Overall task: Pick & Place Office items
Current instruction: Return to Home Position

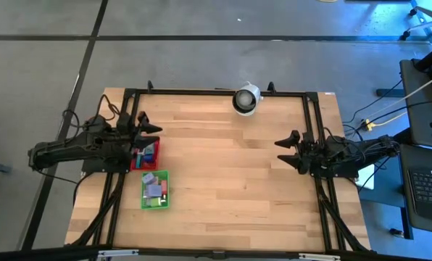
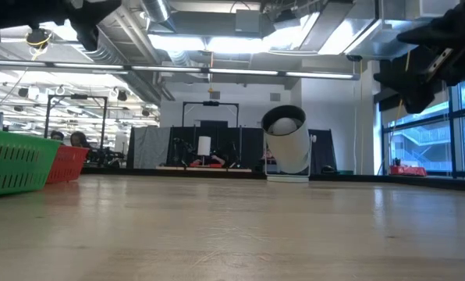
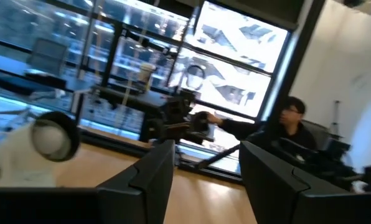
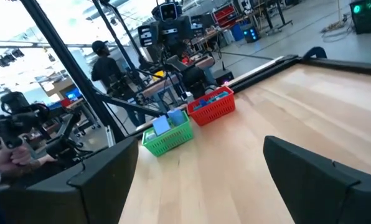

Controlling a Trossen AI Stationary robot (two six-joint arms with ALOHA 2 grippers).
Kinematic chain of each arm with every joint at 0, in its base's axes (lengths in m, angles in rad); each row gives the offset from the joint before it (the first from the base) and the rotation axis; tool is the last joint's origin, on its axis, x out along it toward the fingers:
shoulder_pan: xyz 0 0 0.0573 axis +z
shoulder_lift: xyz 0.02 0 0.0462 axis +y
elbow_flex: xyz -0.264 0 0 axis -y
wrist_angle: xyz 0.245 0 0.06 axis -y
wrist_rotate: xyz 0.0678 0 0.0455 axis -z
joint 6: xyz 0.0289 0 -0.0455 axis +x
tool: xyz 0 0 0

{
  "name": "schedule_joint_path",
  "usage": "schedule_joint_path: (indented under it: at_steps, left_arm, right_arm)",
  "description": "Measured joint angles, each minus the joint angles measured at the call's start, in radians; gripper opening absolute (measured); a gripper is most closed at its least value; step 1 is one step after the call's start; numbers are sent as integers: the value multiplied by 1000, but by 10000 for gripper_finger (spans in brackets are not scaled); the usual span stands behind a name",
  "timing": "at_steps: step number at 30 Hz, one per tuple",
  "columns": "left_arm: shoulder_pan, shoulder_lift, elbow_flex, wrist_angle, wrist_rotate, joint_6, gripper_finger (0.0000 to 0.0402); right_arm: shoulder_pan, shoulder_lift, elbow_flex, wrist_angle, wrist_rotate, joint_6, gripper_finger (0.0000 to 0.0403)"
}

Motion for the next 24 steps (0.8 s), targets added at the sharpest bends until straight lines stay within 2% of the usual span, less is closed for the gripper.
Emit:
schedule_joint_path:
  at_steps: [8,12,20,24]
  left_arm:
    - [0,-3,0,-69,-112,49,174]
    - [-3,7,-6,-36,-127,70,175]
    - [-14,27,-240,422,-127,112,174]
    - [-14,22,-272,465,-127,134,175]
  right_arm:
    - [0,0,0,0,8,-58,347]
    - [0,0,0,0,8,-71,347]
    - [0,0,0,0,8,-91,347]
    - [0,0,0,1,8,-114,347]
